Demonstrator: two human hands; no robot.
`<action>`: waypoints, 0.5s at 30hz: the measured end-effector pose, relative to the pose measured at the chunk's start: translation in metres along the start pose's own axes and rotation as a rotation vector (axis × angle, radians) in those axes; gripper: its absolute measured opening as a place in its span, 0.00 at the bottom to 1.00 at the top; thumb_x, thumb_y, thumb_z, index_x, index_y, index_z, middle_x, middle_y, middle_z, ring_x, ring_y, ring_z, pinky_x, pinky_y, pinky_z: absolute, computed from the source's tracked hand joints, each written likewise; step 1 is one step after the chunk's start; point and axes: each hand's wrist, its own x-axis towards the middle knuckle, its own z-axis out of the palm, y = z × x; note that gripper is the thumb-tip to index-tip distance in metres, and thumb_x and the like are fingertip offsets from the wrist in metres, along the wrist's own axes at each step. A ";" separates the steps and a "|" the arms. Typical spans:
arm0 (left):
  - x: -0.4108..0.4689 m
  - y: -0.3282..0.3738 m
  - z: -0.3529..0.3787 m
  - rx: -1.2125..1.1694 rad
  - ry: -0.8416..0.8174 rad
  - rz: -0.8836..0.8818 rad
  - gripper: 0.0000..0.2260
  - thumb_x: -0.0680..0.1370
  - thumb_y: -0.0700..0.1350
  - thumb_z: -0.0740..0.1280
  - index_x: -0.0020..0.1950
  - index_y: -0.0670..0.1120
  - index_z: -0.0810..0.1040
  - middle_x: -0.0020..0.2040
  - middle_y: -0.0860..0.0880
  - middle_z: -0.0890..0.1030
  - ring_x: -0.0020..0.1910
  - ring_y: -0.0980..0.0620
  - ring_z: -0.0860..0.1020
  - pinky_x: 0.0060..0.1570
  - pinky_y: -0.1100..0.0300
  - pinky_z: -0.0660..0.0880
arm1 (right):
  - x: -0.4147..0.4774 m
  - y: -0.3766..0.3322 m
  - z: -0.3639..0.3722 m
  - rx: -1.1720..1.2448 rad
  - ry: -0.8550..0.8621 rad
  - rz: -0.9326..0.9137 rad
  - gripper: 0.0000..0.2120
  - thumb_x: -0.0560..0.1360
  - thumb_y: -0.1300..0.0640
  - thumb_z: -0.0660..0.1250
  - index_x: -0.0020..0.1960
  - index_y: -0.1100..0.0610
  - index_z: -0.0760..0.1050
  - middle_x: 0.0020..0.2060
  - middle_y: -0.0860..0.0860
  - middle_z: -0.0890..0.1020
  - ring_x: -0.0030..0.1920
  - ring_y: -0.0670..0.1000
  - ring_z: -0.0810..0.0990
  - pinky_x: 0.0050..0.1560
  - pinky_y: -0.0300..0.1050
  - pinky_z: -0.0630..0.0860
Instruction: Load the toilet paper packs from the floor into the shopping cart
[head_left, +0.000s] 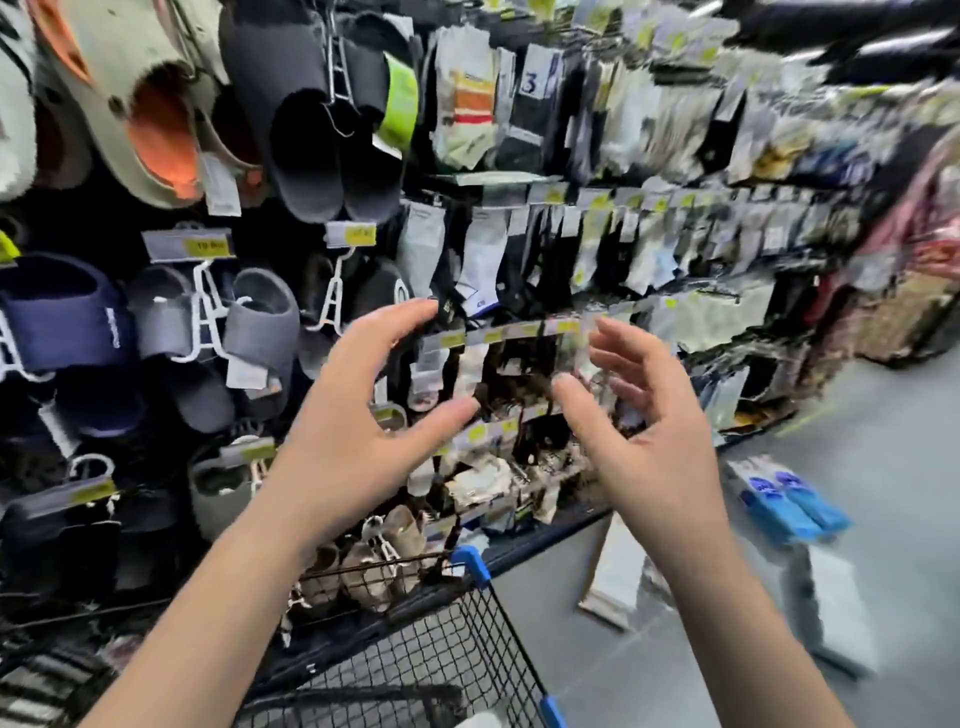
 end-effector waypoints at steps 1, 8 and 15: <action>0.000 0.005 0.009 -0.016 -0.023 0.010 0.31 0.74 0.58 0.72 0.75 0.60 0.67 0.72 0.67 0.68 0.74 0.66 0.65 0.73 0.60 0.66 | -0.005 0.000 -0.012 -0.011 0.025 0.010 0.23 0.76 0.47 0.73 0.70 0.44 0.73 0.63 0.42 0.79 0.66 0.44 0.77 0.68 0.48 0.74; 0.000 0.055 0.079 -0.110 -0.106 0.038 0.28 0.73 0.58 0.71 0.72 0.62 0.69 0.70 0.66 0.71 0.72 0.66 0.69 0.69 0.63 0.67 | -0.030 0.015 -0.110 -0.017 0.206 0.070 0.23 0.75 0.48 0.74 0.69 0.45 0.74 0.61 0.42 0.81 0.65 0.45 0.79 0.67 0.52 0.76; 0.022 0.123 0.190 -0.221 -0.223 0.047 0.26 0.73 0.61 0.71 0.71 0.67 0.69 0.68 0.70 0.72 0.68 0.71 0.70 0.64 0.69 0.68 | -0.039 0.046 -0.233 0.011 0.321 0.114 0.22 0.73 0.45 0.74 0.66 0.41 0.75 0.61 0.42 0.81 0.63 0.43 0.79 0.65 0.48 0.76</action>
